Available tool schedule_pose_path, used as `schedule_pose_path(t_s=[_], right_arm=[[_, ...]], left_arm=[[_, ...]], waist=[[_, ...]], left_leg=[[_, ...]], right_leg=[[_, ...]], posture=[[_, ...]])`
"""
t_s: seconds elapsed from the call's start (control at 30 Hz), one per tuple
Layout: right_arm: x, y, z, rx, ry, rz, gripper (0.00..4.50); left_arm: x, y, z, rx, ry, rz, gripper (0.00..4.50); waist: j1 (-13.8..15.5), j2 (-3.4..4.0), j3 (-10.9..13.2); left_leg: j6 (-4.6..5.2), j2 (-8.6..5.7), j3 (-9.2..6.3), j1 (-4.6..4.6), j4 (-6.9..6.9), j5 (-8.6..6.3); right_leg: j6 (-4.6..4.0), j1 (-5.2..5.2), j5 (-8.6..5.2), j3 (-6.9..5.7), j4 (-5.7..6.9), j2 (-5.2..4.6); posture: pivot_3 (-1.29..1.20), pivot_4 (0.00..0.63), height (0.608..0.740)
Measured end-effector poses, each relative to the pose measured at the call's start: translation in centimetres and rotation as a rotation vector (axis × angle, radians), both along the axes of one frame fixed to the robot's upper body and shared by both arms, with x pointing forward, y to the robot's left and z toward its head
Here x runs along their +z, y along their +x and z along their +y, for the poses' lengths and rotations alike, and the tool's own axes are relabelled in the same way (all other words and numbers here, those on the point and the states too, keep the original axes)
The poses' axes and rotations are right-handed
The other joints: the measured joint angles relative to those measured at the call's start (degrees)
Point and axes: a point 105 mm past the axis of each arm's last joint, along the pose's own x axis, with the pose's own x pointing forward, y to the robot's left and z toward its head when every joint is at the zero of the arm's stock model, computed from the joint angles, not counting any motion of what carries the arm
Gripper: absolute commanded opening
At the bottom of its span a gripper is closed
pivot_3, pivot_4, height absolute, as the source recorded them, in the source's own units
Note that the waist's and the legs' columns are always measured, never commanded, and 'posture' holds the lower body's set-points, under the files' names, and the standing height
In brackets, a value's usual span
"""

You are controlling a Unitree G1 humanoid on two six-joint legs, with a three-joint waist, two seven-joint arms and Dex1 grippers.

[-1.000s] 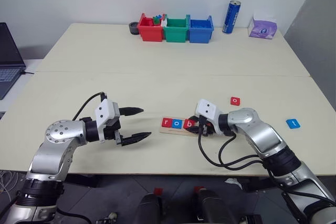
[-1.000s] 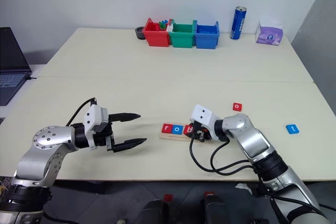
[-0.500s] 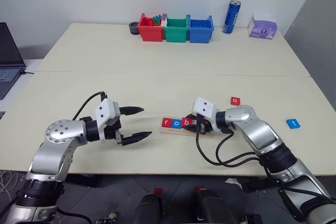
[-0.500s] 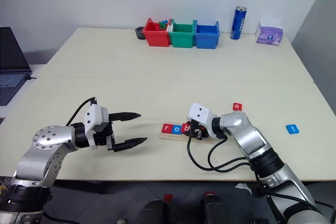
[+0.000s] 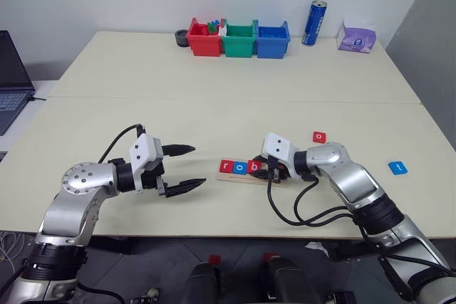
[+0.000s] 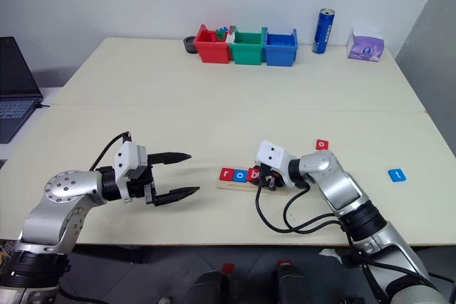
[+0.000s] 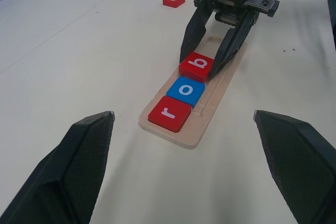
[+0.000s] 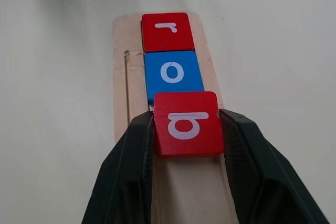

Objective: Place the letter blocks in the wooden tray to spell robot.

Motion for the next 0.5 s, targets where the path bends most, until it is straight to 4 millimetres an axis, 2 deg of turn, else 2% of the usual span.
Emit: schedule_pose_path(t_s=[0.5], right_arm=[[-0.15,-0.25,0.15,0.027,-0.012,-0.006,1.46]], left_arm=[[0.06,0.02,0.13,0.001,0.008,-0.002,4.5]], waist=[[0.0,0.0,0.0]], left_leg=[[0.0,0.0,0.0,0.0,0.0,0.0]], right_leg=[[0.0,0.0,0.0,0.0,0.0,0.0]], posture=[[0.0,0.15,0.74]])
